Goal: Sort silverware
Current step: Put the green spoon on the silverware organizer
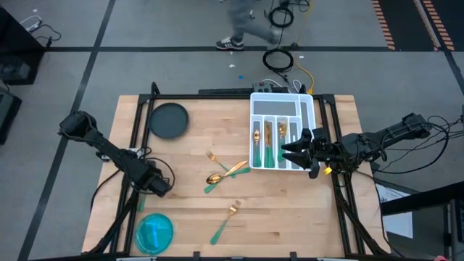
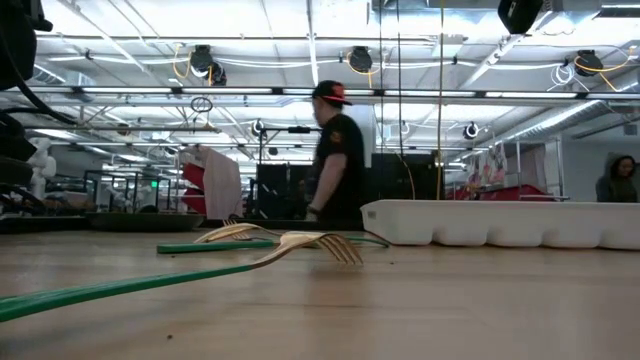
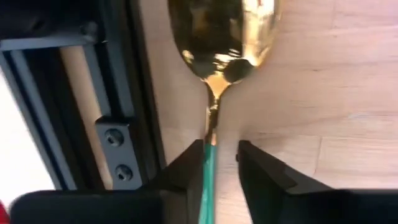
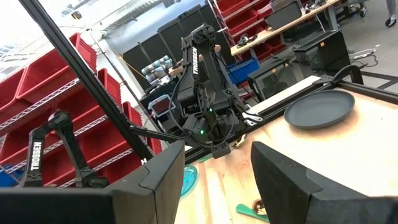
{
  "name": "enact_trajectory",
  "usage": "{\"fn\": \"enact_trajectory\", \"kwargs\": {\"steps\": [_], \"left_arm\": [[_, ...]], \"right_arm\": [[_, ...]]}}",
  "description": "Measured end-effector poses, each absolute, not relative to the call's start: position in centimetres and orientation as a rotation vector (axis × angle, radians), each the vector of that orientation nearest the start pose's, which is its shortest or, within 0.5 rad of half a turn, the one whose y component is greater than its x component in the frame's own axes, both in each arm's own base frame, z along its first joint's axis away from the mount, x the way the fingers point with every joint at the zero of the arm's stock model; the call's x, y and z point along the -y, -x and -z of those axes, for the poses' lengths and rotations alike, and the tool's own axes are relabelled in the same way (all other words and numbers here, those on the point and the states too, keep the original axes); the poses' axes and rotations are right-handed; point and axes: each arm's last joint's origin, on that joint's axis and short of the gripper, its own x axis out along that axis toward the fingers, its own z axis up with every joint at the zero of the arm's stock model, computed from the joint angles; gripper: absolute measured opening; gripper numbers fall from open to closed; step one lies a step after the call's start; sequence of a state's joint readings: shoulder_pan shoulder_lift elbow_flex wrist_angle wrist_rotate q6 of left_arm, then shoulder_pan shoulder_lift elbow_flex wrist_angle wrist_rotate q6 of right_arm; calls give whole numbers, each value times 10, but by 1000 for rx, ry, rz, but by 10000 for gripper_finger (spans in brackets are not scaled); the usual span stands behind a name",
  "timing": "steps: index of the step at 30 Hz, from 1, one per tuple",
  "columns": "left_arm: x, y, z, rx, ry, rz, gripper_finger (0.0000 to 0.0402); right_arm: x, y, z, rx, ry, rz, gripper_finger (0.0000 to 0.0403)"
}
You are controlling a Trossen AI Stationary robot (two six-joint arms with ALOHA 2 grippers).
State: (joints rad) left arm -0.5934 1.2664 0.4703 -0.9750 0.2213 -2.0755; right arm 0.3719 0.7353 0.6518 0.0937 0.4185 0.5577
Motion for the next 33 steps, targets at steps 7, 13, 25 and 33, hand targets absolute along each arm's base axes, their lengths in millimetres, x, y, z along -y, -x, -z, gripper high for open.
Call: {"fn": "enact_trajectory", "kwargs": {"steps": [7,13,25,33], "left_arm": [[81,-110,-126,-1510,1048,-1261,14],[82,-112,-126,-1497,1058,-1256,10],[98,-142,-157,-1344,1138,-1120,8],[105,-163,-185,-1159,1209,-1053,8]], "right_arm": [[-50,-160,-321,22,-565,42,178],[-50,-160,-321,22,-564,43,178],[-50,-160,-321,21,-537,43,178],[-50,-160,-321,21,-513,43,178]]}}
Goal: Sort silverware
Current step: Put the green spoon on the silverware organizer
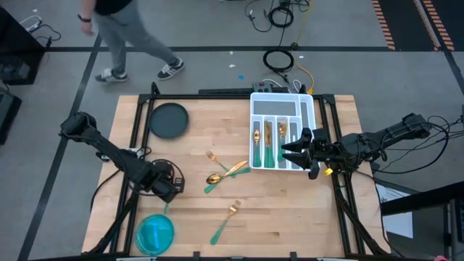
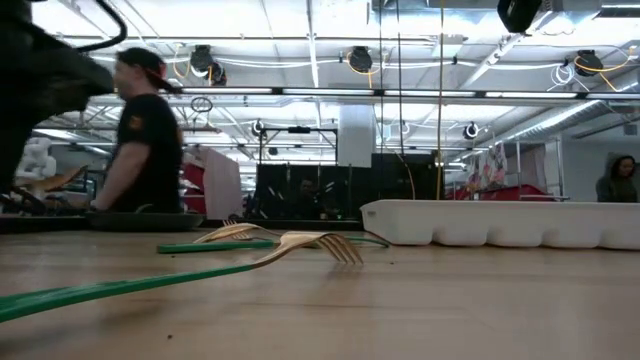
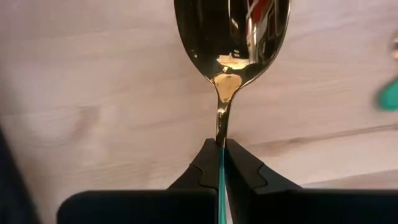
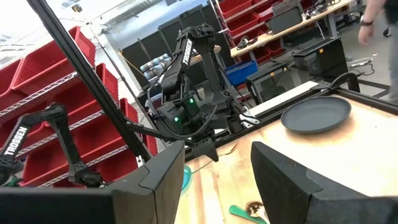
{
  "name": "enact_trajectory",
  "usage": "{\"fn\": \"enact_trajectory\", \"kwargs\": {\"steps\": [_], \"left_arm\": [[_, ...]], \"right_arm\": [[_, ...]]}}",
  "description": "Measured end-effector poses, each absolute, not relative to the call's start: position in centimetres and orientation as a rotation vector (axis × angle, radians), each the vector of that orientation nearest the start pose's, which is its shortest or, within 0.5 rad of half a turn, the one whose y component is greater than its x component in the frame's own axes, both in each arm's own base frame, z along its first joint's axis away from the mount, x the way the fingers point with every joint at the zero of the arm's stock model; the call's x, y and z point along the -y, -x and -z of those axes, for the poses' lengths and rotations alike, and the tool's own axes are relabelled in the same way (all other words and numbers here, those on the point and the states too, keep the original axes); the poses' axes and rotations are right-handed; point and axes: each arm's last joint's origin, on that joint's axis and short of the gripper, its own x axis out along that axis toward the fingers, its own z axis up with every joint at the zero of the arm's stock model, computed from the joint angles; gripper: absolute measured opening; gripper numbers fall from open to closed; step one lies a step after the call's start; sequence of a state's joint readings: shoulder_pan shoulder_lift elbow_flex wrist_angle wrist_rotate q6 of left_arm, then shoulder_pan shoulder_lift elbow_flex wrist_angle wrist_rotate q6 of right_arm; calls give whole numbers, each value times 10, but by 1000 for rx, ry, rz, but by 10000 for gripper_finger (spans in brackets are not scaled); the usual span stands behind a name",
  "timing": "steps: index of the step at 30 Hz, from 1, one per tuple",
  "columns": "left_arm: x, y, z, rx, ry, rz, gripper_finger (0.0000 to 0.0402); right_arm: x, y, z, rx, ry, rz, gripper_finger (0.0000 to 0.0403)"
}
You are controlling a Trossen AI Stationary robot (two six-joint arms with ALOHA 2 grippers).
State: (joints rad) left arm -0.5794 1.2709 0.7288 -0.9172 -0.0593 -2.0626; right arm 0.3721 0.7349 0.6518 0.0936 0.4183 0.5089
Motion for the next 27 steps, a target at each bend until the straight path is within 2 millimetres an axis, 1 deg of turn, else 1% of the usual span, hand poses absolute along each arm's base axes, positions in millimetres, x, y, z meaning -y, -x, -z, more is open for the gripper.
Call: {"fn": "enact_trajectory", "kwargs": {"steps": [3,8,15,20,27], "left_arm": [[104,-171,-190,-1082,1238,-1026,8],[101,-186,-194,-934,1314,-954,8],[84,-216,-203,-733,1357,-798,7],[62,-237,-213,-580,1351,-702,7],[18,-259,-228,-370,1324,-633,7]], "right_arm": [[-50,-160,-321,21,-507,43,178],[-50,-160,-321,21,-504,43,178],[-50,-160,-321,23,-504,51,178],[-50,-160,-321,24,-504,55,178],[-49,-160,-321,31,-497,79,178]]}}
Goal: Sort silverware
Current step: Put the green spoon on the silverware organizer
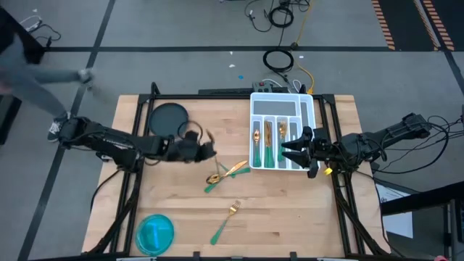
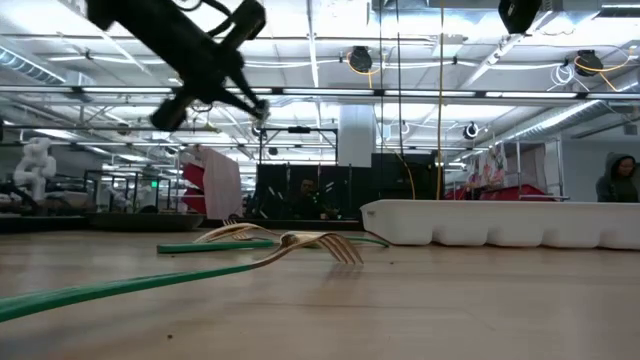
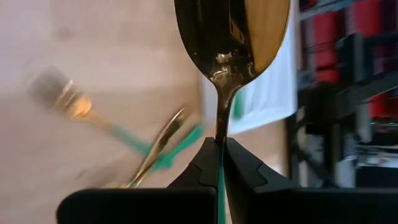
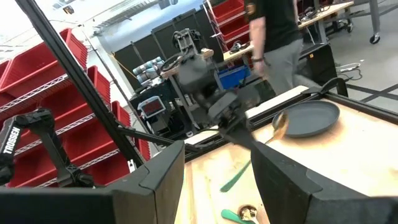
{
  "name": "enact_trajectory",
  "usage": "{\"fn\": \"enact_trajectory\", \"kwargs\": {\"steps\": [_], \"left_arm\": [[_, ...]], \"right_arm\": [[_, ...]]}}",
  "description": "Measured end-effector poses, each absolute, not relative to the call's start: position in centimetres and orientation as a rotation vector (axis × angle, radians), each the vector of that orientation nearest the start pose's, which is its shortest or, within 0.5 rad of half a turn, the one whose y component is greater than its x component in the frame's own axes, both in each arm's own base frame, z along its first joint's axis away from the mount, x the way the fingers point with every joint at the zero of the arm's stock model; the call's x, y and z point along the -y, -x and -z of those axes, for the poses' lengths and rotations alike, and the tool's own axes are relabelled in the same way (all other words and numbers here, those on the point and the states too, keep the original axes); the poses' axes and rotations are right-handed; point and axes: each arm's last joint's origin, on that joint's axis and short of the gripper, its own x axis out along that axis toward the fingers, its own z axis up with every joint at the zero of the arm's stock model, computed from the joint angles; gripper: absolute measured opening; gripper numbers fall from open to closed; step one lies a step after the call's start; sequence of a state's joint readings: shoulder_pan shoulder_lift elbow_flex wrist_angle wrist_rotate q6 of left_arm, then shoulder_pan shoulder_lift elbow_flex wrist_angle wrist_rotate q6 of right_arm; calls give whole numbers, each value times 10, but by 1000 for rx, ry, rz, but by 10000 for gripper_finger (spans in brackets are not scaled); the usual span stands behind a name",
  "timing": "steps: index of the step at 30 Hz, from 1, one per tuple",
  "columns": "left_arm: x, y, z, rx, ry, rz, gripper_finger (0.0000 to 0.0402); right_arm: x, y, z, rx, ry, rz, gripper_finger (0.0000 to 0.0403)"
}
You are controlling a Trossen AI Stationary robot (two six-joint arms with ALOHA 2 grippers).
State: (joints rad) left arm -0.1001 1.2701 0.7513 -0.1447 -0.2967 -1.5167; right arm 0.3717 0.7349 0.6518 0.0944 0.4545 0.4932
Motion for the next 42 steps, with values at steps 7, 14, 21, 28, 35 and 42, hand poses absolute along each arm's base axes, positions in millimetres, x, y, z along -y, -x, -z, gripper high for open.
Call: {"fn": "enact_trajectory", "kwargs": {"steps": [7,14,21,28,35,42], "left_arm": [[-20,-270,-244,-192,1328,-546,7],[-39,-282,-260,-127,1313,-515,7],[-52,-325,-282,-164,1218,-411,7],[-65,-361,-293,-207,1208,-350,7],[-77,-394,-302,-293,1123,-331,7],[-100,-409,-285,-469,1086,-492,7]], "right_arm": [[-48,-160,-321,36,-497,101,178],[-47,-160,-321,42,-486,130,178],[-47,-160,-321,47,-484,132,178],[-47,-160,-321,51,-491,149,178],[-47,-160,-321,49,-492,151,178],[-47,-160,-321,49,-493,151,178]]}}
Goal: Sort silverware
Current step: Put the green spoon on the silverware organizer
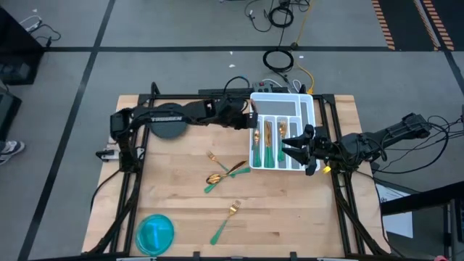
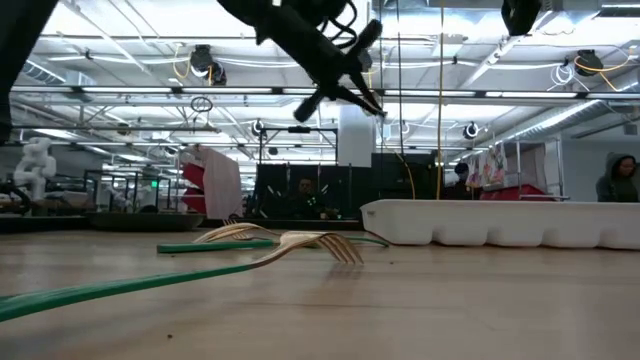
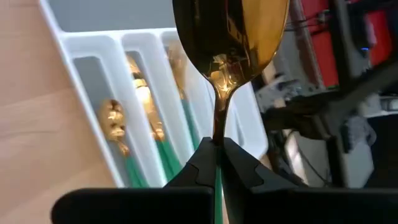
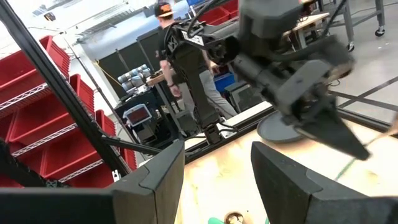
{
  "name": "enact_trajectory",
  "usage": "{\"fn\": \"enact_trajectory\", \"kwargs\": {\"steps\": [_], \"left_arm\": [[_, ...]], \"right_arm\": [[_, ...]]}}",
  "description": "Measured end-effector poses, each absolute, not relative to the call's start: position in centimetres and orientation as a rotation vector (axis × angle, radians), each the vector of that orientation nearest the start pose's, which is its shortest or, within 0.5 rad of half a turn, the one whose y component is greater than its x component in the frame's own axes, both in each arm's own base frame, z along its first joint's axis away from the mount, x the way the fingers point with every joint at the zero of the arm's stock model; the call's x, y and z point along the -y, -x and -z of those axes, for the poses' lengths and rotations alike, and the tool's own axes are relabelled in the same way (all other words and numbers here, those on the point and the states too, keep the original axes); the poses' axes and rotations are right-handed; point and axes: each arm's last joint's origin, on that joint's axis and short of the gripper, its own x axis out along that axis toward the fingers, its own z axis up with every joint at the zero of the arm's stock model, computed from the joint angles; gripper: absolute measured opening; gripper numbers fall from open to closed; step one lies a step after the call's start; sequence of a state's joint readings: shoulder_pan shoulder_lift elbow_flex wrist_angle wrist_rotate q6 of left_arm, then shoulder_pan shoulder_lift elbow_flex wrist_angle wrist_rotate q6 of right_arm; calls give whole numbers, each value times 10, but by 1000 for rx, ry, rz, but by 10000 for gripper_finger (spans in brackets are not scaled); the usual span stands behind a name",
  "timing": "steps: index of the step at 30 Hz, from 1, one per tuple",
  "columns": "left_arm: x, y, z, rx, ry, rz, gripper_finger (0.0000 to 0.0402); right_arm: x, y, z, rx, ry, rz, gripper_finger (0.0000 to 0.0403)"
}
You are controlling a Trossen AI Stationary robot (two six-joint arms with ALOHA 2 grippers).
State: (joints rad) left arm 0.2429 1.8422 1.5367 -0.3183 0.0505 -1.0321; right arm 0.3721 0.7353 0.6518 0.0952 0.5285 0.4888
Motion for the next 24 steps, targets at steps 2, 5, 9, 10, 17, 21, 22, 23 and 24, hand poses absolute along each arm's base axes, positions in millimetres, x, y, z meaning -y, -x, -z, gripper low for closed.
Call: {"fn": "enact_trajectory", "kwargs": {"steps": [2,5,9,10,17,21,22,23,24], "left_arm": [[-104,-416,-285,-447,1089,-492,7],[-108,-423,-283,-443,1090,-503,7],[-113,-431,-272,-510,1065,-594,7],[-115,-433,-270,-516,1050,-608,7],[-121,-455,-254,-534,991,-673,7],[-120,-466,-239,-566,987,-684,7],[-119,-468,-235,-588,985,-691,7],[-116,-469,-229,-619,981,-700,7],[-114,-471,-223,-649,977,-708,7]], "right_arm": [[-47,-160,-321,48,-491,151,178],[-47,-160,-321,47,-489,151,178],[-47,-160,-321,46,-484,151,178],[-47,-160,-321,45,-481,152,178],[-47,-160,-319,33,-471,154,178],[-47,-160,-319,29,-470,155,178],[-47,-160,-319,28,-469,155,178],[-47,-160,-319,27,-469,156,178],[-47,-160,-319,24,-468,156,178]]}}
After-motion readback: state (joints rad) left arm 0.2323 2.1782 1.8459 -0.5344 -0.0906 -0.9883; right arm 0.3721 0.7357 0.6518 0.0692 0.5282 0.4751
